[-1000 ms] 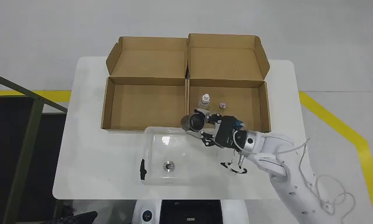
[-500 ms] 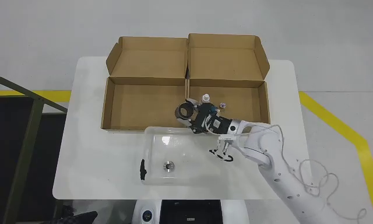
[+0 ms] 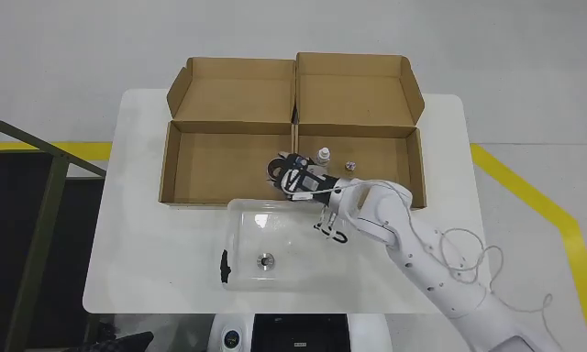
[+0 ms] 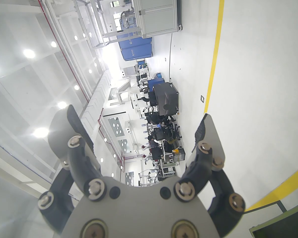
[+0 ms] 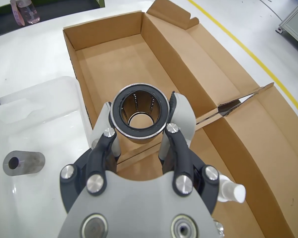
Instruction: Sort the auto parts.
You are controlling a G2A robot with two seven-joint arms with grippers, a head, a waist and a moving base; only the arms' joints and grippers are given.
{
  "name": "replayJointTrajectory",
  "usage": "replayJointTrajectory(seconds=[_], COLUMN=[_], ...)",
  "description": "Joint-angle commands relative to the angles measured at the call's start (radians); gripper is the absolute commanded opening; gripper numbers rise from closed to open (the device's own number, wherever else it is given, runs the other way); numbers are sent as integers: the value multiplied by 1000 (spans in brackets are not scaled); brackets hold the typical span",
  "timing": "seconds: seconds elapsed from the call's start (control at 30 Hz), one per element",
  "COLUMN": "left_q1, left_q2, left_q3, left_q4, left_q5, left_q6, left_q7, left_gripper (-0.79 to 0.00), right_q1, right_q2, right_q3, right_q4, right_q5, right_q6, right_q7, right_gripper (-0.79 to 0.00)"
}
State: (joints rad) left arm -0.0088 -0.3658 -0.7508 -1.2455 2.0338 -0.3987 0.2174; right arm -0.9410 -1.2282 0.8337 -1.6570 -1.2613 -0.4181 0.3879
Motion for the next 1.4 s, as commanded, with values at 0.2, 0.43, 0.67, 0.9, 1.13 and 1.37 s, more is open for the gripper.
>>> replayJointTrajectory(seconds=[0.2,0.43,0.67,0.9,1.13,1.37], left_q1=[0,0,0,0,0,0], left_q2=[0,0,0,0,0,0], left_q3=[0,0,0,0,0,0], left_q4=[0,0,0,0,0,0], left_q5=[0,0,0,0,0,0], left_q6=[0,0,0,0,0,0], left_q7=[0,0,0,0,0,0], left_gripper=[0,0,0,0,0,0], right_q1=[45,72,93,102,110,123], right_q2=[-22,-39,-52,-62,-72,-82], right_q3=[-42,-63,-75,-79,-86,-96], right_q4=[52,92,127,147,166,190], right_q5=[-3,8,22,26,28,26], right_q6=[6,0,-8,-16,-26,-40], right_q7=[40,72,95,106,115,124], right_gripper=[-785,-760,-616,-542,-499,-499])
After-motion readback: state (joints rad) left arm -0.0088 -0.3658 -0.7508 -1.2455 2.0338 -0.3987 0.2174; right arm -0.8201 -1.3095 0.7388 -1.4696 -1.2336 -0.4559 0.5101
